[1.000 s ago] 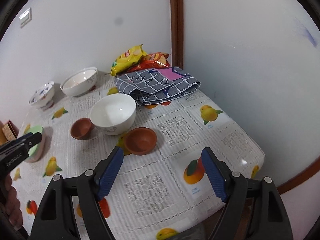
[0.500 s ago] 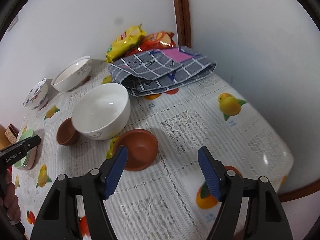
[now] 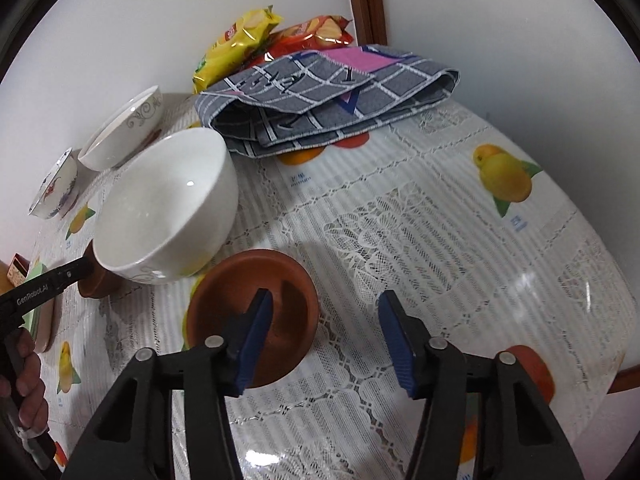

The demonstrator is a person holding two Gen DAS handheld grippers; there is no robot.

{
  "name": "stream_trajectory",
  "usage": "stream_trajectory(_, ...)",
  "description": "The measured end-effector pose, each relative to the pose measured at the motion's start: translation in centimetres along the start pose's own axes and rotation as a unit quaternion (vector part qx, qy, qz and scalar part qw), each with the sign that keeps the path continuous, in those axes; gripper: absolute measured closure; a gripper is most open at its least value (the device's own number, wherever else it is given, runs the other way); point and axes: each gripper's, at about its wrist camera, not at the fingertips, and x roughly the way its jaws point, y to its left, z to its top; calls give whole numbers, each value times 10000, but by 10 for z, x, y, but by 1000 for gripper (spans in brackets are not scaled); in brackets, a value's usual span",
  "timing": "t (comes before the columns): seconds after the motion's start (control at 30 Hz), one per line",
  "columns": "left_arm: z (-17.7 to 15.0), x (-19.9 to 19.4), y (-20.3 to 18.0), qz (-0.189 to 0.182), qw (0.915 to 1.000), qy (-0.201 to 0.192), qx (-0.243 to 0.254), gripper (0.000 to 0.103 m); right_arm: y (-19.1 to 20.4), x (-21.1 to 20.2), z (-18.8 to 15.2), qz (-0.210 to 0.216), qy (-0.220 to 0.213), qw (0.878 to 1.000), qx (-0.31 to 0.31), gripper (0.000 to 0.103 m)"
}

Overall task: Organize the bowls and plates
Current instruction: 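Close the left gripper on one brown bowl rim while the right grips the other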

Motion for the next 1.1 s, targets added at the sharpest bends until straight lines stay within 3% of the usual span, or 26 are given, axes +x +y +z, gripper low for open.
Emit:
stream_trajectory(0.1, 1, 6, -2, -71, 10000, 15, -5, 62, 0, 2, -1, -47, -68, 10000, -19, 57)
stream_trajectory(0.33, 2, 12, -3, -229, 9997, 52, -94, 78, -1, 2, 0, 33, -90, 10000, -10, 70)
stream_trajectory(0.57, 0, 9, -12, -245, 9997, 19, 19, 90, 4, 2, 0, 227, -76, 9997, -4, 91)
stream_trajectory(1.1, -10, -28, -10, -397, 9991, -166, 10, 94, 9, -27, -2, 227, -338, 9991, 79, 94)
